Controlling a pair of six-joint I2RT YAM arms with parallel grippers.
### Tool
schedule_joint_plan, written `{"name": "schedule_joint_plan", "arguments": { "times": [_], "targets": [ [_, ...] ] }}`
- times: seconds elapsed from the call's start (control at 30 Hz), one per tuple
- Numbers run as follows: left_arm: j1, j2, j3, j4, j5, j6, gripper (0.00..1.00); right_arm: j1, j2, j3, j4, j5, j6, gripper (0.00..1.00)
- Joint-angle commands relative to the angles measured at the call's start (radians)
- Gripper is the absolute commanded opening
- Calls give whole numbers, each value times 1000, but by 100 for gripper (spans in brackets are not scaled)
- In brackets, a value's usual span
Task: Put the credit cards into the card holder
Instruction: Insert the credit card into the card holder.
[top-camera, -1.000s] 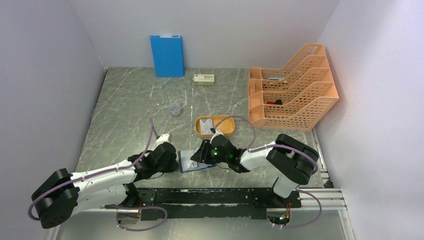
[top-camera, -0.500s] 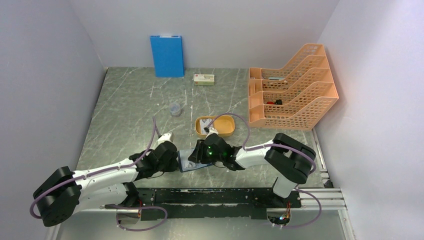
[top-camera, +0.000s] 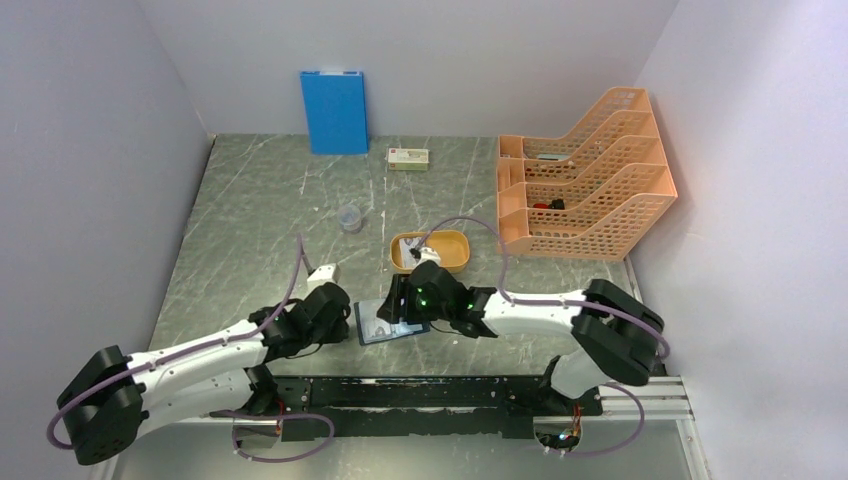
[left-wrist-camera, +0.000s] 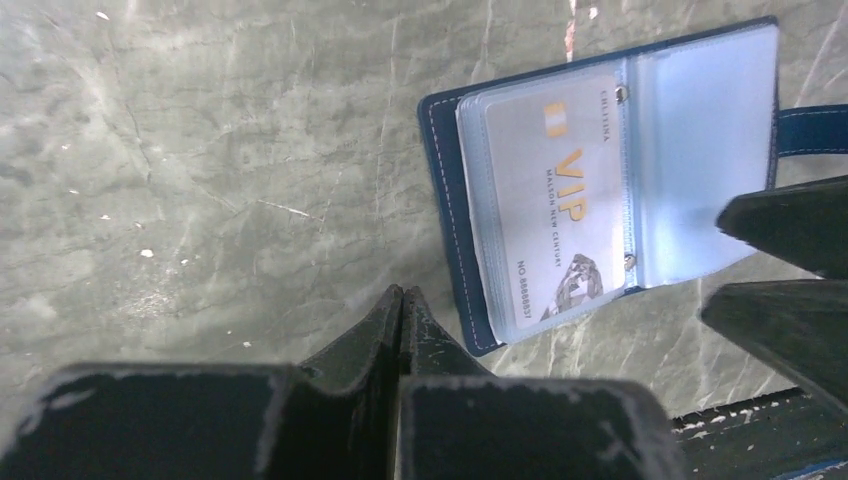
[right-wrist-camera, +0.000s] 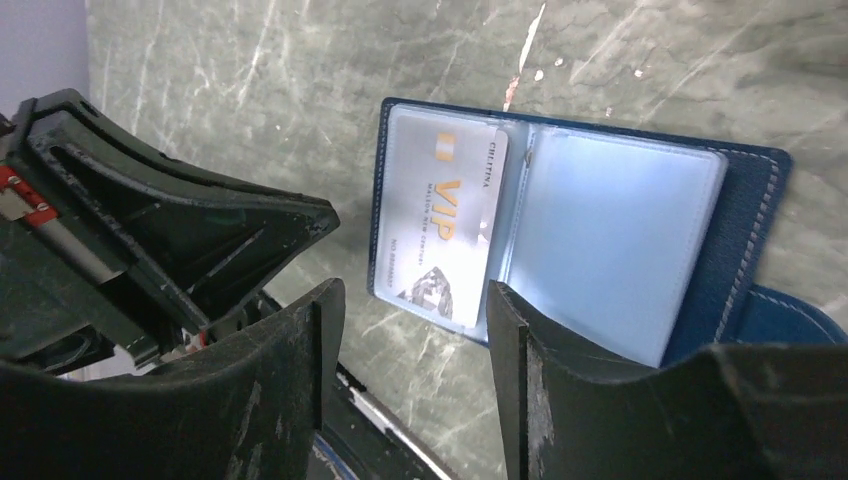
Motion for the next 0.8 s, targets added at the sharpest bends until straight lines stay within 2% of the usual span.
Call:
{"name": "schedule_joint_plan", "arguments": {
  "times": [0.0, 0.07, 0.17, 0.23, 0.3, 0.5, 0.77],
  "targets": [
    [1, -64, 56, -87, -51, -5, 8, 1, -123, 29, -158, 103, -46, 58],
    [2, -106, 74, -122, -58, 5, 14, -1, -191, 15, -229, 166, -63, 58],
    [1, -181, 99, -173, -64, 20, 31, -21, -320, -59, -276, 243, -79, 66],
    [1, -221, 99, -172, -49, 16, 43, -44, -396, -133, -252, 234, -76, 72],
    [2, -248, 99, -158, -27, 16, 50, -66, -452, -202, -215, 205, -65, 75],
    [1, -245, 150, -146, 19, 68, 58, -106, -480, -361, -56, 122, 15, 78],
    [2, -252, 182, -162, 24, 84, 63, -112, -358, -406, 120, 67, 92, 80]
  ]
}}
